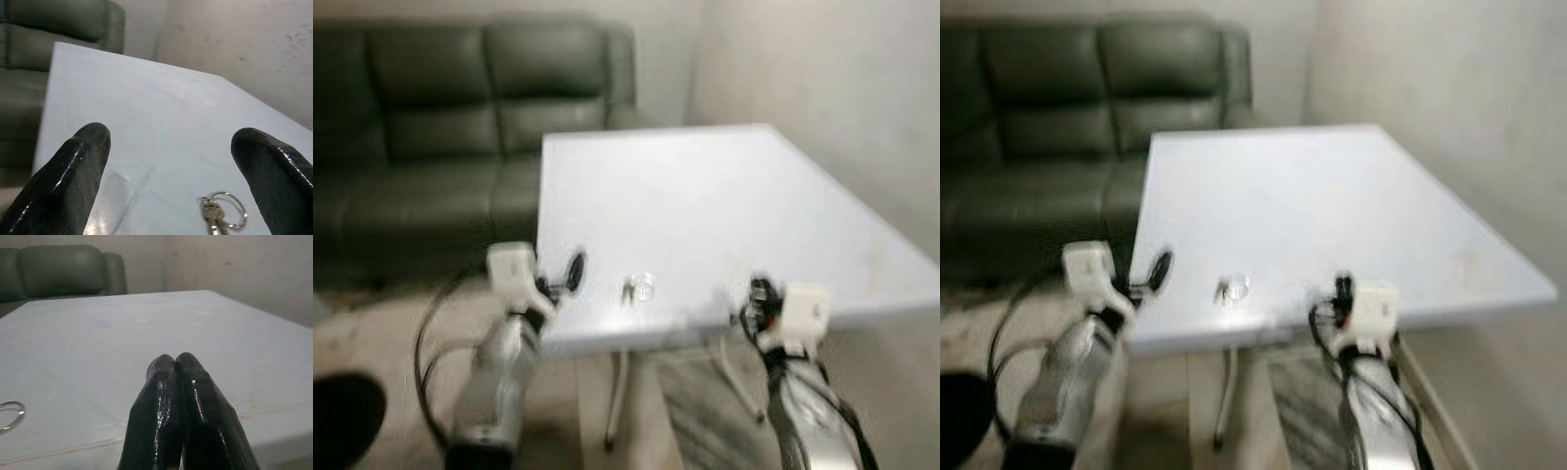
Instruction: Hang keys on a hook
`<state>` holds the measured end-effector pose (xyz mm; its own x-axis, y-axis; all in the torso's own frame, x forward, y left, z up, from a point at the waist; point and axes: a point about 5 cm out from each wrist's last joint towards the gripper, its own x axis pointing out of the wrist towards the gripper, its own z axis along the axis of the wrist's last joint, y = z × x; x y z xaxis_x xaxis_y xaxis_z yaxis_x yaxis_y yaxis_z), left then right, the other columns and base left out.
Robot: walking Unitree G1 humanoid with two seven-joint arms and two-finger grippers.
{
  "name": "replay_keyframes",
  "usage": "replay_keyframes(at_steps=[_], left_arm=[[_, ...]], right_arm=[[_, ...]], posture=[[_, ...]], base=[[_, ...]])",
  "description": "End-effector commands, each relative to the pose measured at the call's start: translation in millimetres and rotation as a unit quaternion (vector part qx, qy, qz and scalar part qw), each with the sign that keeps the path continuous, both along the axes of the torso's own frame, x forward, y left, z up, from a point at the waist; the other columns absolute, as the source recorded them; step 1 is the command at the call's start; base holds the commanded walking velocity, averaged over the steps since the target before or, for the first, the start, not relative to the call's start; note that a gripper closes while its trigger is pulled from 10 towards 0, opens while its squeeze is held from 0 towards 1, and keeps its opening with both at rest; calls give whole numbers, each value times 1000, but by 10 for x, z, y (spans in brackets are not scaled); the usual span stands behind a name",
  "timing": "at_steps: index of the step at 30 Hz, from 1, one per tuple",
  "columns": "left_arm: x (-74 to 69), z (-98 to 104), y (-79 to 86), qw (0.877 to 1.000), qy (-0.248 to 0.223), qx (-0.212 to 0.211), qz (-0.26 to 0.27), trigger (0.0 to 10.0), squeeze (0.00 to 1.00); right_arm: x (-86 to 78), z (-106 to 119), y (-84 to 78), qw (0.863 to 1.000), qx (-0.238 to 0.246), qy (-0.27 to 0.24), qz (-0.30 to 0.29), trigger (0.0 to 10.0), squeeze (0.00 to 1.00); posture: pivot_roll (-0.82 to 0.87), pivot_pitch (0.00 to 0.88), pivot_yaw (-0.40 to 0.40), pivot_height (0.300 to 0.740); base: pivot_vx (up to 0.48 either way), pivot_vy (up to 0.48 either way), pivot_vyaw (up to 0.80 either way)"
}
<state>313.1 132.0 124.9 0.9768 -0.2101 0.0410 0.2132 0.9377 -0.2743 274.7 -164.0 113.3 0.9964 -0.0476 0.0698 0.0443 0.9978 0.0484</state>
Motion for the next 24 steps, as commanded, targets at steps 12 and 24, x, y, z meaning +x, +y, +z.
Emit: replay_keyframes(at_steps=[12,24], left_arm=[[37,19,12,1000,12,13,-1,10000,0],[47,22,12,1000,12,19,-7,10000,0]], right_arm=[[15,42,45,1000,-3,-5,7,10000,0],[20,28,73,1000,-2,-3,9,10000,0]], posture=[[0,0,5,740],[-1,0,11,740]], base=[[0,0,-800],[0,0,-800]])
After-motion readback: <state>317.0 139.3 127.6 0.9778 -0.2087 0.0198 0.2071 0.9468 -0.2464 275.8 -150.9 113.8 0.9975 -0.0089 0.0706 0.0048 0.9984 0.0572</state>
